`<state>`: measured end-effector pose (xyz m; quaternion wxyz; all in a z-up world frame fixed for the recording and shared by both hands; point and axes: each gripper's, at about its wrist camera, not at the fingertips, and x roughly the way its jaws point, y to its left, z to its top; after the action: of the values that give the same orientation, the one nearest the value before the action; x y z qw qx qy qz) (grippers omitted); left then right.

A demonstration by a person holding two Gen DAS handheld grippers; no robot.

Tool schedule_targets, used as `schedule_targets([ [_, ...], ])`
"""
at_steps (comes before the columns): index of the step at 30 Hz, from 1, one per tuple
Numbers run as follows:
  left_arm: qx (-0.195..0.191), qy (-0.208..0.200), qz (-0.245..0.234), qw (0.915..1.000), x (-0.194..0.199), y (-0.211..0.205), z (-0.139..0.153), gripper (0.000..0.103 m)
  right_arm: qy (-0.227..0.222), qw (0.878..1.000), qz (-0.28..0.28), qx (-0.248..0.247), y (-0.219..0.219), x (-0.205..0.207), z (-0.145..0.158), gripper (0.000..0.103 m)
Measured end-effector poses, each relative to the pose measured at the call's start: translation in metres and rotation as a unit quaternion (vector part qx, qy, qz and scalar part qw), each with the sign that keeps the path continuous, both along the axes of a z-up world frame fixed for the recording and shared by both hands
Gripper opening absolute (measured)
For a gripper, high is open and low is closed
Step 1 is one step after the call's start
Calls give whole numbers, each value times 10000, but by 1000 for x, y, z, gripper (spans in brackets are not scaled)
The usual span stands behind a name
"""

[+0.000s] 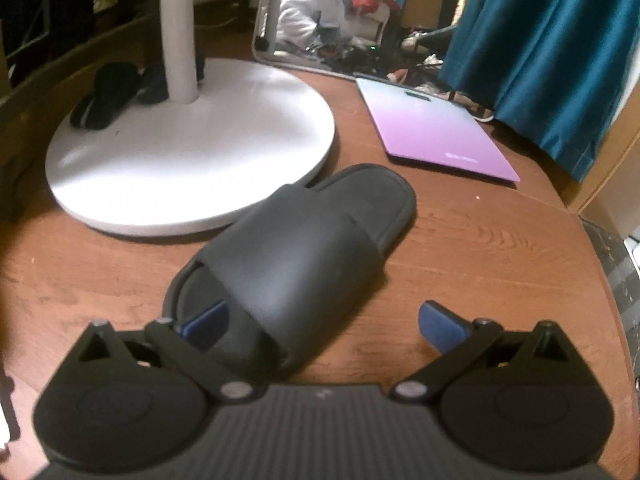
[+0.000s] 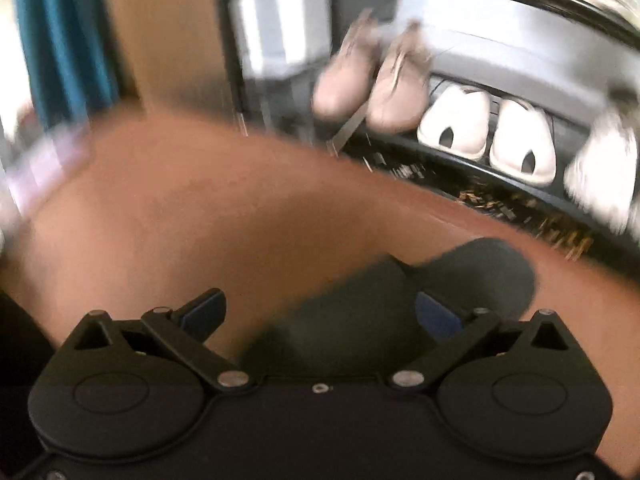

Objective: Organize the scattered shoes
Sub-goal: 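Carry the black slide toward the rack with the right tool while the left tool grasps the other slide, then bring the left tool's slide beside the right tool's slide before the rack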

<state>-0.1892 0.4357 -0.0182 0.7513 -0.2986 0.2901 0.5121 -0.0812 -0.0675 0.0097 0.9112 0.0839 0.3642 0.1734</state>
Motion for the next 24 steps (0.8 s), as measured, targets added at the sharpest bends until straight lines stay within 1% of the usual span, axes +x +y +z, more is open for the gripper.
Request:
schedule_targets([
  [2, 460, 292, -274, 9981, 8, -2, -2, 101, -20, 9982, -172, 577, -5, -17, 8, 103],
  [3, 578, 366, -369, 9970, 10, -2, -4, 101, -25, 9957, -271, 887, -7, -28, 10, 103],
  [4, 691, 439, -470, 9955, 12, -2, -5, 101, -13, 9936, -327, 1079, -7, -35, 12, 103],
  [6, 799, 577, -782, 9921, 17, 2, -12, 101, 94, 9914, -285, 1273, 1, -44, 13, 103],
  [7, 838, 641, -939, 9900, 19, 5, -15, 101, 114, 9922, -174, 1227, 7, -45, 14, 103],
  [8, 755, 663, -1101, 9888, 21, 11, -20, 102, 106, 9934, -48, 1143, 13, -44, 16, 103],
  [9, 781, 743, -1184, 9871, 22, 16, -24, 102, 104, 9939, 21, 1097, 17, -44, 18, 103],
  [12, 818, 787, -1315, 9848, 23, 28, -26, 102, 118, 9943, 86, 1056, 26, -41, 23, 103],
  [14, 759, 721, -1290, 9861, 22, 36, -25, 102, 137, 9941, 113, 1067, 30, -40, 25, 103],
  [19, 563, 737, -1124, 9893, 26, 62, -37, 103, 283, 9921, 64, 1221, 28, -36, 18, 103],
  [21, 665, 980, -1199, 9857, 35, 60, -39, 103, 413, 9900, -26, 1348, 24, -34, 14, 103],
  [23, 704, 1239, -1230, 9821, 45, 59, -41, 103, 436, 9895, -40, 1374, 23, -33, 12, 103],
  [24, 673, 1216, -1230, 9826, 45, 58, -41, 103, 432, 9895, -37, 1375, 23, -31, 12, 103],
])
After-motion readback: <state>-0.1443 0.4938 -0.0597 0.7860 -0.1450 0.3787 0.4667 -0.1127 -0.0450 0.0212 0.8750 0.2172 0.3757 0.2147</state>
